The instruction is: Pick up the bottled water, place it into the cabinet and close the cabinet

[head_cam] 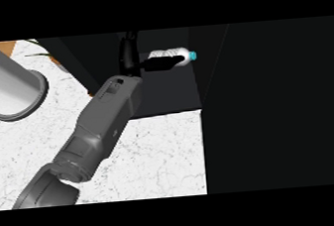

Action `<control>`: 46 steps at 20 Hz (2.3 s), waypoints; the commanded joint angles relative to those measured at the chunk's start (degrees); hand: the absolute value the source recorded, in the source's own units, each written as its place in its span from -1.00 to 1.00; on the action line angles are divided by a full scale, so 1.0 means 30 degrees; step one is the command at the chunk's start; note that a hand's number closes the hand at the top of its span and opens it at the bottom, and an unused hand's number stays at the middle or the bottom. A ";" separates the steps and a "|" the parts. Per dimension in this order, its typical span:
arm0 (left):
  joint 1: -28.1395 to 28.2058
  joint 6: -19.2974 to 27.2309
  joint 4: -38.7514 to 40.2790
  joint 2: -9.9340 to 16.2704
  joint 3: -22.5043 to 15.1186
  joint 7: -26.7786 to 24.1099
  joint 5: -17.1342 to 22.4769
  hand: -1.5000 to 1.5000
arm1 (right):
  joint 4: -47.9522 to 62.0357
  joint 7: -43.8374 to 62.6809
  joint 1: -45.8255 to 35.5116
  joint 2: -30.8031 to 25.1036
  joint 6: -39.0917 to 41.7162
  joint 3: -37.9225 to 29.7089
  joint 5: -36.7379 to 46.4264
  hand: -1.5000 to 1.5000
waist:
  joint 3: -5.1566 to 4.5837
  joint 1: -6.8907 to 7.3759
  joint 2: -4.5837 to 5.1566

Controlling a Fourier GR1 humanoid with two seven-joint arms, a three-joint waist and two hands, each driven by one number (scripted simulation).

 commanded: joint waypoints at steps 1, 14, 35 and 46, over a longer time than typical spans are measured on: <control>-0.0575 -0.0882 -0.0627 -0.0129 0.0303 -0.0861 0.0206 -1.00 | -0.2249 0.0676 0.0617 0.0227 -0.0548 -0.0269 -0.0299 -1.00 | 0.0001 0.0165 -0.0159; 0.2554 -0.1519 -0.4339 -0.0135 -0.2488 -0.1762 0.3022 -1.00 | -0.2052 0.1921 -0.1011 0.0120 -0.1966 -0.0138 -0.0134 -1.00 | 0.0022 0.0696 -0.0446; 1.6278 0.1368 -2.1104 0.1284 -1.1011 0.0037 0.3956 -1.00 | -0.2197 0.1994 -0.0377 0.1371 -0.1209 -0.0335 0.1439 -1.00 | 0.0037 0.1462 -0.0593; 2.1673 0.0982 -2.8738 0.6111 -1.3350 0.1059 0.2858 1.00 | -0.2925 0.2998 0.0526 -0.0499 0.1513 -0.0509 -0.0027 1.00 | 0.0032 0.1411 -0.0604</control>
